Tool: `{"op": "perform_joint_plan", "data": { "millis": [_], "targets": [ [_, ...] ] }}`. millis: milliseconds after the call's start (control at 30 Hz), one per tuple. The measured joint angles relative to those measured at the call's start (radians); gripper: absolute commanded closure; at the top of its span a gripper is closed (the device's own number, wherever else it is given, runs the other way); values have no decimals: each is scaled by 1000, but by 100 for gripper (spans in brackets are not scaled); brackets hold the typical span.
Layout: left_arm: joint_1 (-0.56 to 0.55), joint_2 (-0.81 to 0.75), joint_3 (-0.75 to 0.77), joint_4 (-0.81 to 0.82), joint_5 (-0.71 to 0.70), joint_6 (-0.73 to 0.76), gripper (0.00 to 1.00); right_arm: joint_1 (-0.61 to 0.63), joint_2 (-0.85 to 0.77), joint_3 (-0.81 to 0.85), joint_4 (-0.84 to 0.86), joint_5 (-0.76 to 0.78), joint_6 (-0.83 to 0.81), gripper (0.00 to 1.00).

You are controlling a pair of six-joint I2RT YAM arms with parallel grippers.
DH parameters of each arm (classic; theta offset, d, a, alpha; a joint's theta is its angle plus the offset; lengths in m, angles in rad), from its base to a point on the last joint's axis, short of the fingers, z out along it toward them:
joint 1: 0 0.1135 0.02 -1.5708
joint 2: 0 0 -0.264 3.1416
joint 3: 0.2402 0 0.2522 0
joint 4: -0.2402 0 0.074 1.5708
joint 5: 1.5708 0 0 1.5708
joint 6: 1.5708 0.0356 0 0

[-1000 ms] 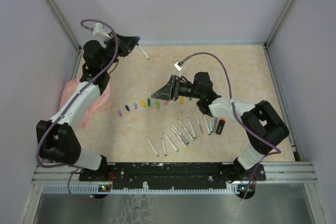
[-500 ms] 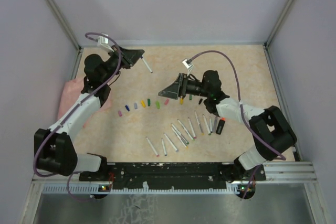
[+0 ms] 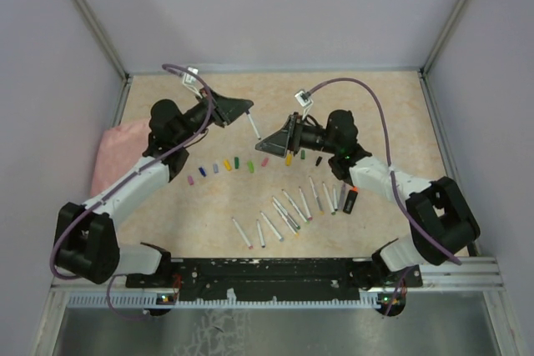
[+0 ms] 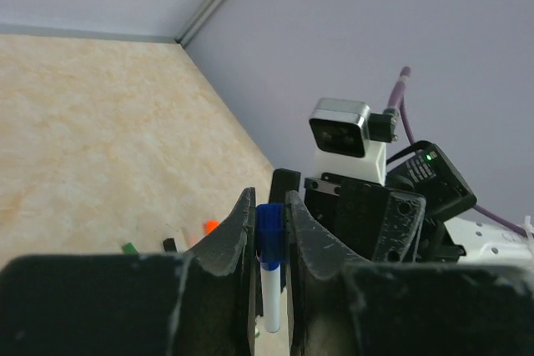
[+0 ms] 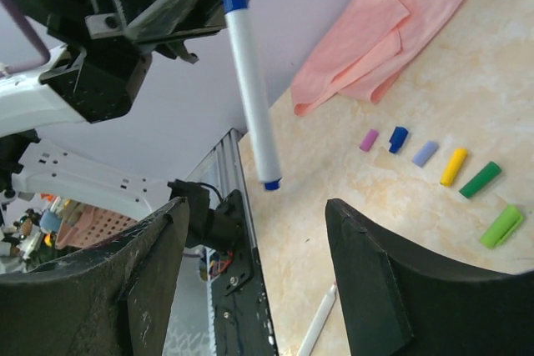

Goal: Open the pen caps
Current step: Open the pen cap from the pen.

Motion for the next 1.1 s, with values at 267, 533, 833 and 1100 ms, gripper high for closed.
{"op": "perform_joint_plan", "data": {
  "millis": [267,533,833,1100],
  "targets": [
    [-66,7,-19,38,14,-20,100,-3,-12,1,-95,29,-63,34],
    [-100,29,-19,45,23,-24,100,-3,-16,4,-116,36,-79,37],
    [-124,44,-19,51,30,-24,100,-4,-26,5,-109,40,-76,47],
    [-133,57,-19,61,40,-31,100,-5,-38,5,-101,56,-76,55]
  ]
}}
